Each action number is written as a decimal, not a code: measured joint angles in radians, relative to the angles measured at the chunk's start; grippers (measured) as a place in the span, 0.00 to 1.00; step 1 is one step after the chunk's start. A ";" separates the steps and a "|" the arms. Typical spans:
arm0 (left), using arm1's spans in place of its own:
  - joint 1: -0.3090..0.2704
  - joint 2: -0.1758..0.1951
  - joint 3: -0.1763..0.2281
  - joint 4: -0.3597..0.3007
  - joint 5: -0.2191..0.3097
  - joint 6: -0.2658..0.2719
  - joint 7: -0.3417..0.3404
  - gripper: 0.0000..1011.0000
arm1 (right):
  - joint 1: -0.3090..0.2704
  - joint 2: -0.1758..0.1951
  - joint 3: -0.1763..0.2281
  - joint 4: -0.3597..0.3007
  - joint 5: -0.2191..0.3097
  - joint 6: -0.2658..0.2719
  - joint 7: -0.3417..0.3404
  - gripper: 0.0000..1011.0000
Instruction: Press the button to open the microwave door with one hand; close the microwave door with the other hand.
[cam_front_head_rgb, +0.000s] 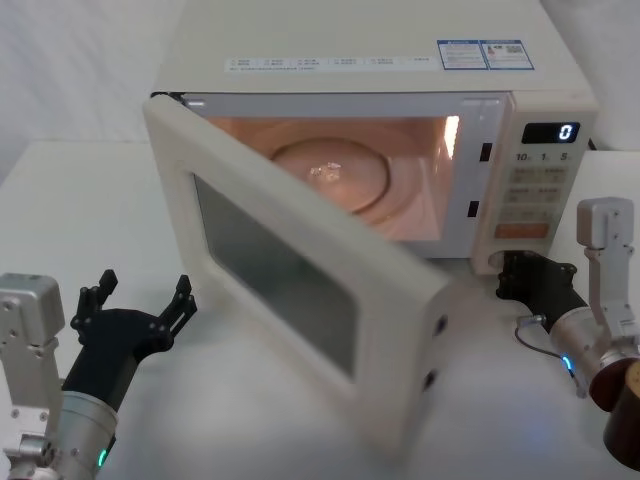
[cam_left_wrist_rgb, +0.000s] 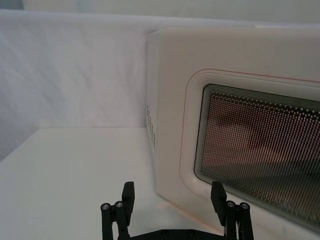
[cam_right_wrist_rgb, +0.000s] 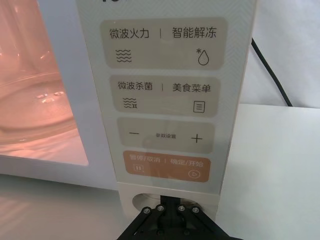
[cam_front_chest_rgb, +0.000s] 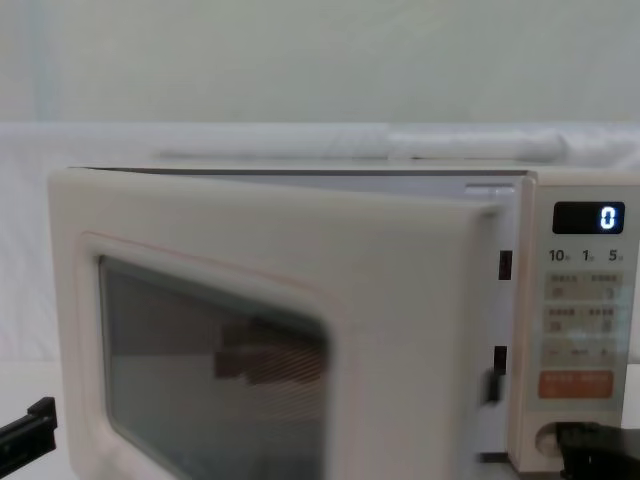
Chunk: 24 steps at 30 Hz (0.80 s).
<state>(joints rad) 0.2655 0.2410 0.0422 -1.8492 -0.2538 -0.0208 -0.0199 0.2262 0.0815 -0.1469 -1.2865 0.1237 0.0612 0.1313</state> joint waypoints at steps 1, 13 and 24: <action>0.000 0.000 0.000 0.000 0.000 0.000 0.000 0.99 | -0.002 0.001 0.000 -0.004 -0.001 0.002 0.000 0.00; 0.000 0.000 0.000 0.000 0.000 0.000 0.000 0.99 | -0.067 0.022 0.006 -0.106 -0.002 0.035 0.003 0.00; 0.000 0.000 0.000 0.000 0.000 0.000 0.000 0.99 | -0.156 0.052 0.018 -0.235 0.006 0.066 0.014 0.00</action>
<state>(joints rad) 0.2655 0.2410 0.0422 -1.8492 -0.2538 -0.0208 -0.0198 0.0700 0.1336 -0.1293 -1.5218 0.1302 0.1269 0.1451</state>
